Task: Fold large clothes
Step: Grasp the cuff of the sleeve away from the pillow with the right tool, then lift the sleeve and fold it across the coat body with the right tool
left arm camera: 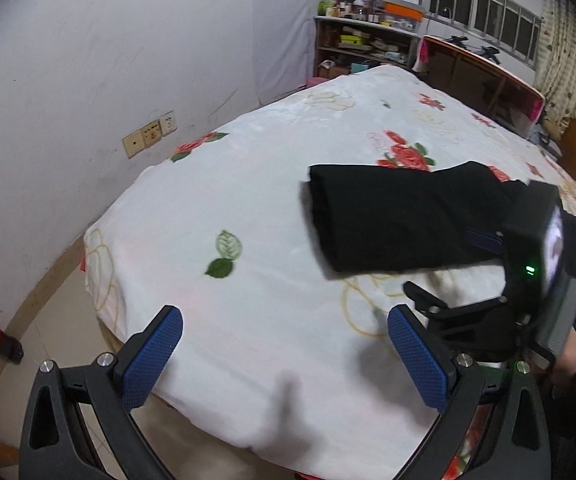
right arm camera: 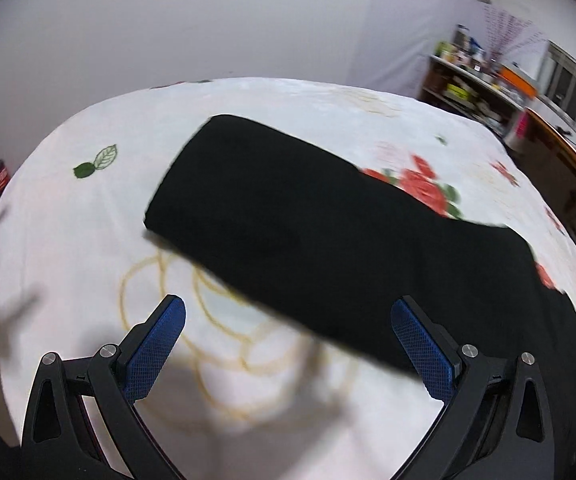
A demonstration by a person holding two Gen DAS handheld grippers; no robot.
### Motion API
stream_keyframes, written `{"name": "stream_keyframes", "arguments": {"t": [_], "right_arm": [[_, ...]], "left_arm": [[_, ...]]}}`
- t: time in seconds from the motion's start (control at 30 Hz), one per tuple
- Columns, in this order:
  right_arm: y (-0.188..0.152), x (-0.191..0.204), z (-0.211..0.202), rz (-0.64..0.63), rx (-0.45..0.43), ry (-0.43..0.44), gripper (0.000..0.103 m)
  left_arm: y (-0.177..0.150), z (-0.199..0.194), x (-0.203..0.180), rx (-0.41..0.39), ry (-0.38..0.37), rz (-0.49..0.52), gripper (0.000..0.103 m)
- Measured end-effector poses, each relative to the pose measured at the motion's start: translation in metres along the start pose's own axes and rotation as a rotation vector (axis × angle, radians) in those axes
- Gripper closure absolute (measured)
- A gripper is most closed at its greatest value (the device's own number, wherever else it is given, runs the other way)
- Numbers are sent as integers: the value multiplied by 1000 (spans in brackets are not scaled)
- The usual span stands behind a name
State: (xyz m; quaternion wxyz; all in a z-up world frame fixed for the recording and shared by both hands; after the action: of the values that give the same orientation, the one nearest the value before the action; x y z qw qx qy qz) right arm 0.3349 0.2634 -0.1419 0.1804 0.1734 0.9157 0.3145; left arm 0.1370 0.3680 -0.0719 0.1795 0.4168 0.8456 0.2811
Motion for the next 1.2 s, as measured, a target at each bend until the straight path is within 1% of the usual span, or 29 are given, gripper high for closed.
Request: {"name": "stream_keyframes", "arguments": {"t": [0.1, 0.2, 0.23, 0.33, 0.37, 0.4, 0.43, 0.47, 0.53, 0.57, 0.63, 0.73, 0.8, 0.9, 1.03, 1.1, 1.2], "right_arm": [[14, 16, 22, -33, 0, 29, 0], [21, 28, 39, -63, 12, 54, 0], [22, 29, 42, -74, 17, 52, 0], [29, 32, 53, -94, 11, 2, 2], [32, 31, 53, -79, 2, -5, 7], [35, 27, 52, -57, -9, -6, 23], [37, 25, 51, -38, -17, -1, 35], [39, 22, 49, -27, -26, 6, 39], [42, 22, 43, -26, -43, 11, 58], [43, 22, 39, -27, -50, 7, 60], [45, 14, 30, -5, -63, -1, 69], [50, -1, 11, 37, -88, -29, 74], [54, -14, -5, 55, -107, -56, 76], [58, -38, -38, 121, -157, -77, 77], [50, -74, -79, 219, -205, -110, 79], [43, -89, -96, 253, -225, -132, 79], [34, -114, -123, 287, -252, -200, 83]], "left_arm": [[-2, 8, 6, 27, -26, -20, 0], [-2, 14, 11, 36, -23, -33, 0], [-2, 15, 13, 39, -28, -40, 0], [-2, 18, 17, 48, -39, -59, 0], [-1, 19, 18, 48, -39, -63, 0], [-1, 20, 18, 48, -39, -65, 0], [0, 20, 17, 49, -41, -65, 0], [0, 20, 17, 48, -41, -66, 0], [3, 20, 15, 45, -48, -67, 0], [4, 19, 14, 41, -52, -69, 0], [6, 18, 10, 35, -61, -67, 0], [9, 15, 1, 21, -71, -51, 0], [13, 11, -8, 7, -91, -43, 0], [18, 8, -24, -3, -123, -31, 0], [29, 2, -53, -42, -165, -3, 0], [36, 1, -71, -54, -207, 2, 0], [45, 7, -97, -43, -274, -15, 0]]}}
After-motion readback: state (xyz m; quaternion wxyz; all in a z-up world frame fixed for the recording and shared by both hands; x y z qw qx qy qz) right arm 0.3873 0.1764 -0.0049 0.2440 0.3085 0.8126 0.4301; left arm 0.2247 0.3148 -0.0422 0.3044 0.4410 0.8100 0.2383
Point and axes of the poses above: each gripper's, at about its wrist camera, not at the fingertips, and z roughly the way its jaws point, x to its left, y to its top, the point moved 4 cm from there along z, roughly the way its jaws point, and after that the axes turned 6 degrees about -z, right-handed, at the moved point
